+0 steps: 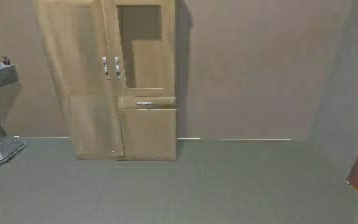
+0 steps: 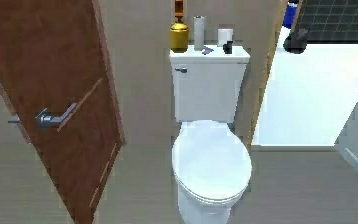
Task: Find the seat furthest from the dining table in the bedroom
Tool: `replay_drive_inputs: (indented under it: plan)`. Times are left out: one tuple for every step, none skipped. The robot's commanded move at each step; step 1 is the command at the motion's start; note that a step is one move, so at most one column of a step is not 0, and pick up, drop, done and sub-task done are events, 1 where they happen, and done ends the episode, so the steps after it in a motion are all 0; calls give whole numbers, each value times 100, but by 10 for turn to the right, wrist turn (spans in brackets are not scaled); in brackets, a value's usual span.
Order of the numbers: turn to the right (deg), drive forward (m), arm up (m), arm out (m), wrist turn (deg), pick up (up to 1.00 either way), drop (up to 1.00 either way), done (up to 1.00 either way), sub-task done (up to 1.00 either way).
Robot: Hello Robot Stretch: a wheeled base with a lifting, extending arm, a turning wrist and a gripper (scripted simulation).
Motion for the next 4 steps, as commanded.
replay_drive_inputs:
  plan:
    - [0, 100, 0, 0, 0, 0, 0, 0, 0]
    - [180, 0, 0, 0, 0, 0, 0, 0, 0]
    - [0, 10, 0, 0, 0, 0, 0, 0, 0]
    - [450, 0, 0, 0, 0, 0, 0, 0, 0]
